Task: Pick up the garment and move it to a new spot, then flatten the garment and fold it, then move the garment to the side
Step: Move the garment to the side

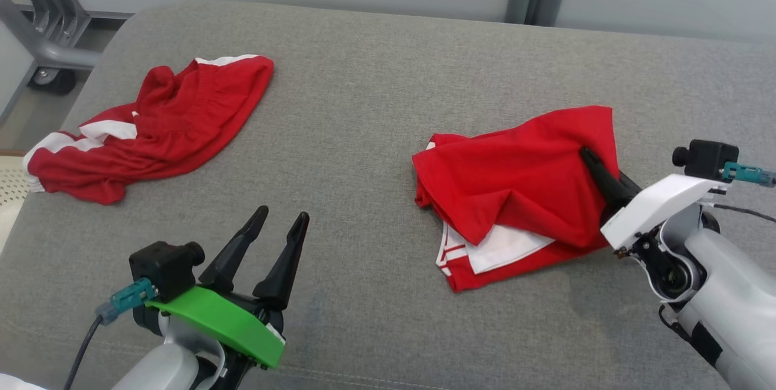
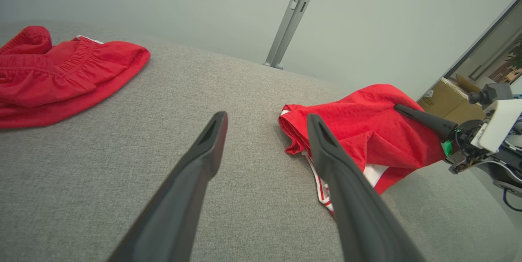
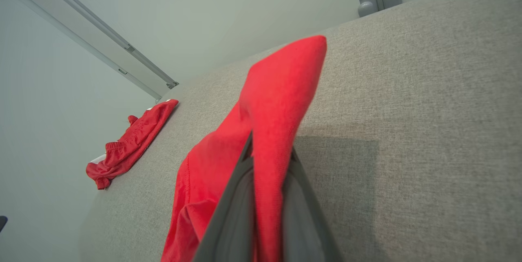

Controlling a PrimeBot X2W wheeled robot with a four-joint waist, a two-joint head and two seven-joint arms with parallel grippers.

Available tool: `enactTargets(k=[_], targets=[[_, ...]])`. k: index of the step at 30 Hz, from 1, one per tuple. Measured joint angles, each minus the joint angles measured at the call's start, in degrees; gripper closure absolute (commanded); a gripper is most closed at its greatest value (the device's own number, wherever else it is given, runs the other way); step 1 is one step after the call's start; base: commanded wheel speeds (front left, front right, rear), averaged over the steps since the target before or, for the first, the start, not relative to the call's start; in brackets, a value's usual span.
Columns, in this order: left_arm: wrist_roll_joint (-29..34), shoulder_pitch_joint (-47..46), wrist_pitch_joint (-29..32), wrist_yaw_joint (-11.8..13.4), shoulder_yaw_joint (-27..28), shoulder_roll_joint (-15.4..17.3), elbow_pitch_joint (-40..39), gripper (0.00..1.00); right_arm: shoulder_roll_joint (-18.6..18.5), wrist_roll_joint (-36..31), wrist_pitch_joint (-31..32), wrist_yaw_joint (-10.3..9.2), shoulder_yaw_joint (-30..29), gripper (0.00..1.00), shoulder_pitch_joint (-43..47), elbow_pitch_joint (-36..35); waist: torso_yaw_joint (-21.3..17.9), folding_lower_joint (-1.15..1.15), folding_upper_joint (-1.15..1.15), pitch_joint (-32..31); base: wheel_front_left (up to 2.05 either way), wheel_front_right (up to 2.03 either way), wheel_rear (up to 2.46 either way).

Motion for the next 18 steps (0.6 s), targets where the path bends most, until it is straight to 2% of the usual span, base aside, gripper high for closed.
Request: enactTargets(k=[8,18], targets=[[0.47,0.01,0.01,0.01,0.12,1.11,-1.42,0.0,-1.85,1.3,0.63,0.03,-2.94,1.0,-4.97,-3.81,-3.6,0.0,0.0,0.97,0.0,0.0,0.0],[2.13,-0.24,1.27,0.02,-0.22,1.83,-3.86,0.0,-9.0,1.88,6.42,0.03,-3.97,1.0,-8.45,-3.23,-8.17,0.0,0.0,5.35,0.0,0.0,0.0]])
